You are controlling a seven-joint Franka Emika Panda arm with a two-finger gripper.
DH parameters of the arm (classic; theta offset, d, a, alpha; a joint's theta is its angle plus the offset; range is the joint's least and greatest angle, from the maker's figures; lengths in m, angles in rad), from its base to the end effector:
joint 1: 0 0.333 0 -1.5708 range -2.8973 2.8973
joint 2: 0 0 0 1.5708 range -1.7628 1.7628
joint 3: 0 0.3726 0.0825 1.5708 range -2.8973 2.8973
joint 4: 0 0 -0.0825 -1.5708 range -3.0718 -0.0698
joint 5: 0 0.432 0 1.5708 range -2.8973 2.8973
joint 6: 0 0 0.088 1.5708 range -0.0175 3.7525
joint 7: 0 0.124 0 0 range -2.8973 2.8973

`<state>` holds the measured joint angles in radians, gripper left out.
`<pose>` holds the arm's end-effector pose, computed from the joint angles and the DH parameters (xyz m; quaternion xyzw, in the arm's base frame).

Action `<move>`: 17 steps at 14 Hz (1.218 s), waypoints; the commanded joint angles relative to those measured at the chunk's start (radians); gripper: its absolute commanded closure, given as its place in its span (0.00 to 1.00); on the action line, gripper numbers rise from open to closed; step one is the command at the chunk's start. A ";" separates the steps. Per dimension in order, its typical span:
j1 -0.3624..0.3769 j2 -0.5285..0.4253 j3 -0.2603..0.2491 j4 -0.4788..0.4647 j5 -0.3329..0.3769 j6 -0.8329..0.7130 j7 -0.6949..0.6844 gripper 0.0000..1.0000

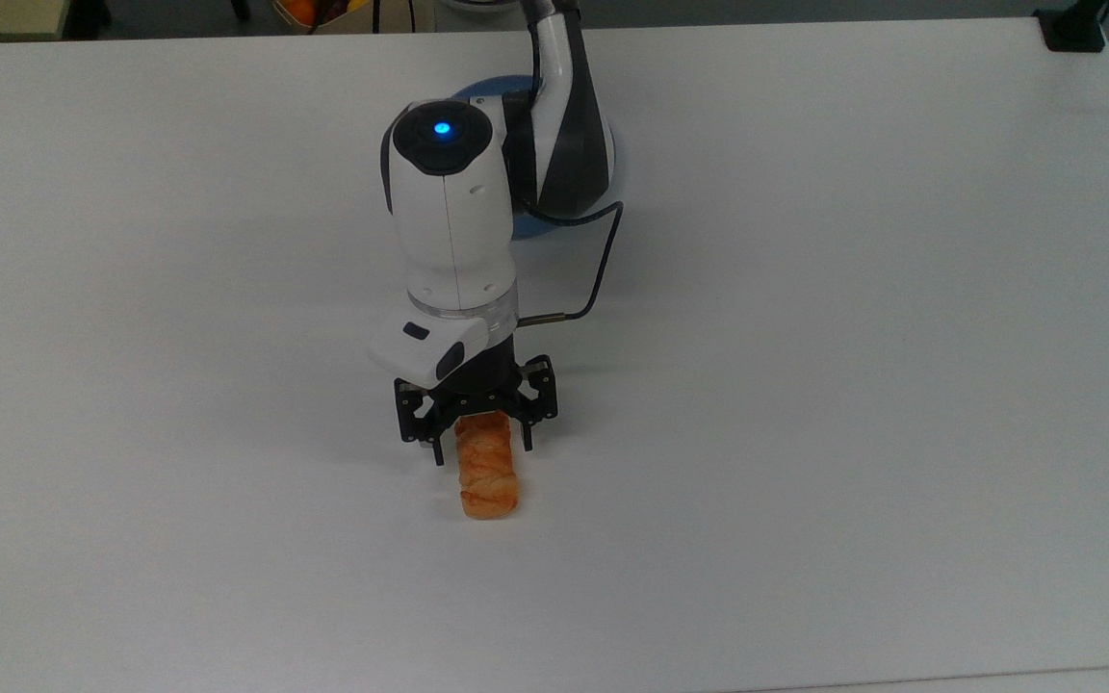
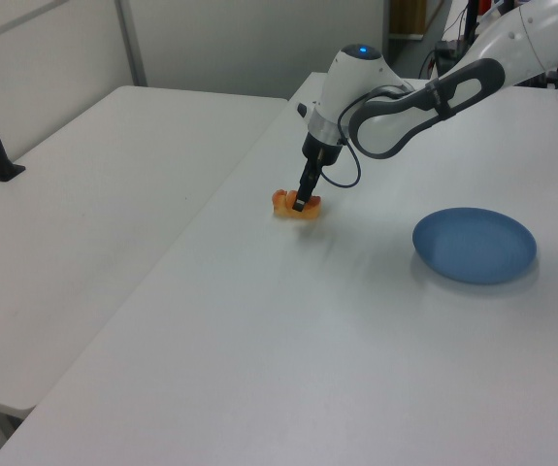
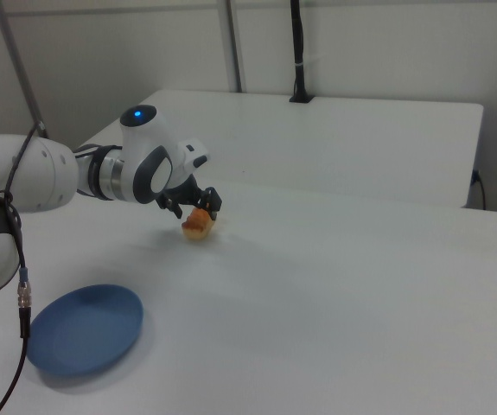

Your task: Put the bread on the table

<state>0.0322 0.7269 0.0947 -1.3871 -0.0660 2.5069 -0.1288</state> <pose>0.8460 0.0878 0.3250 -0.9719 -0.1293 -0.1968 0.0039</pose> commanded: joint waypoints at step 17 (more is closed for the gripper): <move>-0.081 -0.691 -0.021 -0.110 0.114 -0.871 0.341 0.00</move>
<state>-0.0521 0.1087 0.0793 -1.4359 0.0294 1.6841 0.1429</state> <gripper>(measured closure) 0.000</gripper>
